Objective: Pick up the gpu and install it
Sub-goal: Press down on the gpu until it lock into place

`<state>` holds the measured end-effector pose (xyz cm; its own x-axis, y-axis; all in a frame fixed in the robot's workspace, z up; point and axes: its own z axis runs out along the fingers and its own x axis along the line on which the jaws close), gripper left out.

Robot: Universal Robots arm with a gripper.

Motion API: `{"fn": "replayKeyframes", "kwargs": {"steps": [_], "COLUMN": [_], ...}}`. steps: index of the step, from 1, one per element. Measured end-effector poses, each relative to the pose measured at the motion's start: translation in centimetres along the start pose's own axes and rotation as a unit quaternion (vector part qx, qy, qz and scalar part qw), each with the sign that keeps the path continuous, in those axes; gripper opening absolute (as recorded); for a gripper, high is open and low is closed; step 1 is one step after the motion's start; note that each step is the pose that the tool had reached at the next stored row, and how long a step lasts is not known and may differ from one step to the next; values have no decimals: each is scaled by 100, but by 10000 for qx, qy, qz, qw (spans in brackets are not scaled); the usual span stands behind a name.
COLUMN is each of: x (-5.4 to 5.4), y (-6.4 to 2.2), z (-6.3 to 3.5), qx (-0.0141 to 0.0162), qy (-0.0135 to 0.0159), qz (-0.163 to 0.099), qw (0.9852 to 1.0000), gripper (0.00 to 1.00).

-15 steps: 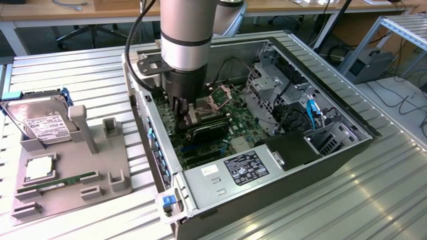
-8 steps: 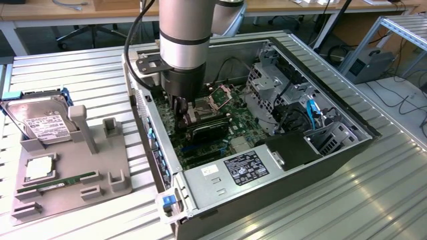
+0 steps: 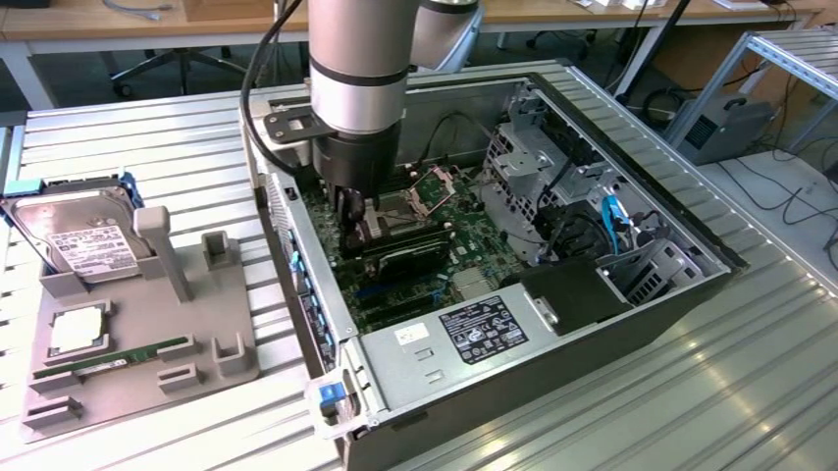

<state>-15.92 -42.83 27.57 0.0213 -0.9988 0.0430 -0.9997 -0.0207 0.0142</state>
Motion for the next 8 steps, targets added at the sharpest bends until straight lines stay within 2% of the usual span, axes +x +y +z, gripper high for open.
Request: {"fn": "replayKeyframes", "kwargs": {"steps": [5,8], "x": [4,59], "y": [1,2], "z": [-88,-89], "qx": [1,1], "qy": [0,-1], "qz": [0,0], "qw": [10000,10000], "gripper": [11,11]}}
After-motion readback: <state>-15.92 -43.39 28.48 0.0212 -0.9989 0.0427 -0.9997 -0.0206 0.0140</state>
